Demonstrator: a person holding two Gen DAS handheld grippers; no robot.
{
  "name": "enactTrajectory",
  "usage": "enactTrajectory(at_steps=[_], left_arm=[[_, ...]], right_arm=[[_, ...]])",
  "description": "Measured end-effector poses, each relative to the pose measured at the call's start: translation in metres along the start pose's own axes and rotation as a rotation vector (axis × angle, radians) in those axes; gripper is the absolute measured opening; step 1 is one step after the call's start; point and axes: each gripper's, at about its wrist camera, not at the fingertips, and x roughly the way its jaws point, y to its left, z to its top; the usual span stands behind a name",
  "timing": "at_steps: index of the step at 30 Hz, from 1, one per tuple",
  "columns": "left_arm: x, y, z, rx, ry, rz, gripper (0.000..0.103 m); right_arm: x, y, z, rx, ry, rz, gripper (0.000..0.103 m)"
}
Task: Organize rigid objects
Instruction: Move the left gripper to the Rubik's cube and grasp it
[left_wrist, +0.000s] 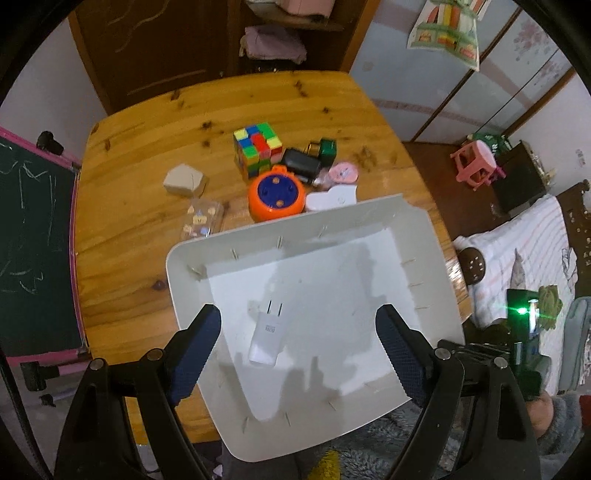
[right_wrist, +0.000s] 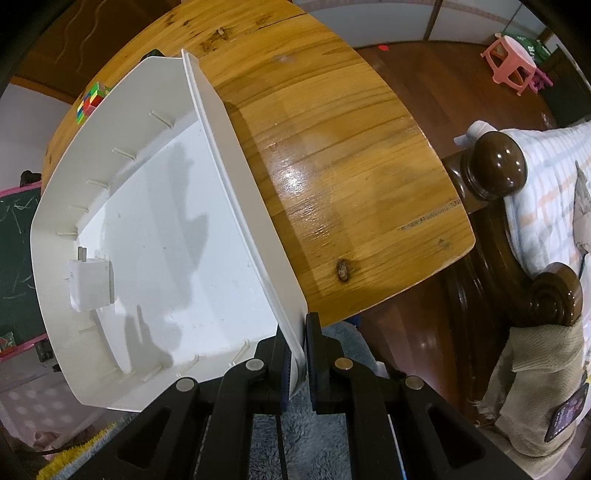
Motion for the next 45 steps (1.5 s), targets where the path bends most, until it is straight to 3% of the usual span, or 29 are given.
enactTrajectory(at_steps=[12, 22, 28, 34, 42, 45], left_arm=[[-0.046, 0.041, 0.037, -0.117, -0.096, 0.005, 0.088], [-0.063, 0.035, 0.077, -0.081, -0.190, 0.086, 0.088], [-0.045, 0.020, 0.099, -0.059, -0.166, 0.141, 0.088], [-0.021, 0.030, 0.124, -0.148, -0.116, 0.100, 0.088], [0.021, 0.030, 0.152, -0.184, -0.086, 0.168, 0.089], [0.043, 0.031, 0.162, -0.200, -0.063, 0.194, 0.093]], right_arm=[[-0.001, 0.009, 0.000, -0.010, 0.001, -0.033, 0.007], [-0.007, 0.018, -0.003, -0.041, -0.023, -0.090, 0.008], [-0.008, 0.022, -0.005, -0.065, -0.036, -0.118, 0.009], [-0.012, 0.027, -0.006, -0.084, -0.058, -0.128, 0.009], [-0.012, 0.029, -0.007, -0.104, -0.078, -0.142, 0.008], [-0.012, 0.028, -0.006, -0.105, -0.078, -0.144, 0.008]])
